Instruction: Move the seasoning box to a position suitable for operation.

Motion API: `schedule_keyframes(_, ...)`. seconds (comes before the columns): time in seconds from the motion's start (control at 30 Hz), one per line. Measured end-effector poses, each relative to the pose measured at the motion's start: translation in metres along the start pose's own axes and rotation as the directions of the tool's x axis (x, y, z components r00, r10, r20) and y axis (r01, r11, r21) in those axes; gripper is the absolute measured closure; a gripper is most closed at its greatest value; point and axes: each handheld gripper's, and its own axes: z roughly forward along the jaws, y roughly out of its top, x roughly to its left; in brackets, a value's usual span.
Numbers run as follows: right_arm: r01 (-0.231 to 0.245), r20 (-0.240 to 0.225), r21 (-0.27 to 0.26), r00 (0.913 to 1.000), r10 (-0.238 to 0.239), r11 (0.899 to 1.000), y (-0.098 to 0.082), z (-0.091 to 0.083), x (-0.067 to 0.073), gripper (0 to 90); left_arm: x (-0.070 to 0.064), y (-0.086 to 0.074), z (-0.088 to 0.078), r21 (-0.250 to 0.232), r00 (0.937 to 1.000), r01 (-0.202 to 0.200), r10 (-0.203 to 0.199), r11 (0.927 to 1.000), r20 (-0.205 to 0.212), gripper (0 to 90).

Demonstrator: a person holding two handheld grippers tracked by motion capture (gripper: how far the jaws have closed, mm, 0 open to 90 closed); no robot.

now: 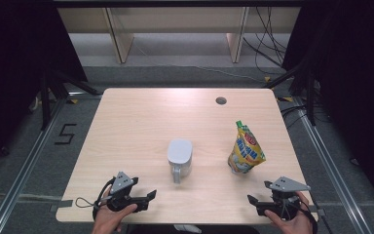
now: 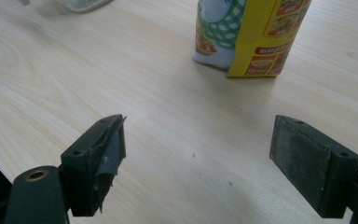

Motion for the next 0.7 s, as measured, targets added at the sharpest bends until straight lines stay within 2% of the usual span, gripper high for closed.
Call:
schedule_keyframes(0.03,0.000,0.000,0.000,1.0000,0.000,1.000,0.000,0.000,0.000,19.8,0.001,0.000,-0.001,0.003,0.9999,0.011,-0.011,0.9999,0.013,15.4)
schedule_keyframes(0.07,-0.001,0.007,0.000,1.0000,0.001,1.000,0.000,0.000,0.000,19.8,-0.001,0.000,0.001,-0.012,0.9961,0.073,-0.072,0.9973,0.051,15.2)
schedule_keyframes(0.1,-0.001,0.007,0.000,1.0000,0.001,1.000,0.000,0.000,0.000,19.8,-0.001,0.000,0.001,-0.012,0.9961,0.073,-0.072,0.9973,0.051,15.1)
schedule_keyframes(0.13,0.005,0.032,0.007,0.9995,-0.005,1.000,0.000,0.000,0.001,19.5,-0.003,0.000,0.002,-0.009,0.9966,0.069,-0.068,0.9976,0.046,15.2)
schedule_keyframes(0.17,0.006,0.033,0.010,0.9994,-0.006,1.000,-0.001,0.000,0.000,19.5,-0.003,0.002,0.003,-0.010,0.9974,0.052,-0.052,0.9986,0.049,15.1)
schedule_keyframes(0.3,0.007,0.050,0.012,0.9987,-0.008,1.000,-0.001,-0.001,0.000,20.1,-0.009,0.008,0.010,-0.032,0.9972,0.055,-0.054,0.9980,0.052,15.1)
schedule_keyframes(0.37,-0.006,0.040,0.012,0.9992,0.005,1.000,-0.001,-0.001,0.000,20.5,-0.013,0.011,0.014,-0.036,0.9984,0.032,-0.030,0.9988,0.048,15.3)
schedule_keyframes(0.4,-0.014,0.052,0.020,0.9985,0.013,1.000,-0.002,-0.001,0.002,25.0,-0.019,0.013,0.021,-0.041,0.9981,0.023,-0.021,0.9989,0.058,15.9)
schedule_keyframes(0.5,-0.012,0.060,0.021,0.9982,0.011,1.000,-0.002,-0.001,0.002,24.5,-0.024,0.017,0.028,-0.041,0.9982,0.012,-0.009,0.9991,0.060,16.4)
schedule_keyframes(0.57,-0.021,0.043,0.013,0.9989,0.020,1.000,-0.002,0.000,0.005,24.6,-0.034,0.023,0.036,-0.052,0.9986,-0.038,0.040,0.9979,0.034,20.4)
schedule_keyframes(0.6,0.010,0.054,0.008,0.9985,-0.010,1.000,-0.002,0.000,0.003,24.6,-0.037,0.025,0.039,-0.062,0.9976,-0.057,0.059,0.9964,0.036,23.1)
schedule_keyframes(0.63,0.010,0.054,0.008,0.9985,-0.010,1.000,-0.002,0.000,0.003,24.6,-0.037,0.025,0.039,-0.062,0.9976,-0.057,0.059,0.9964,0.036,25.2)
schedule_keyframes(0.67,0.021,0.067,0.006,0.9975,-0.022,1.000,-0.001,-0.001,0.002,24.2,-0.043,0.028,0.042,-0.069,0.9968,-0.076,0.077,0.9947,0.018,26.2)
schedule_keyframes(0.7,0.031,0.069,-0.003,0.9971,-0.031,1.000,-0.001,0.000,0.001,23.7,-0.046,0.029,0.044,-0.068,0.9974,-0.070,0.071,0.9953,0.014,27.2)
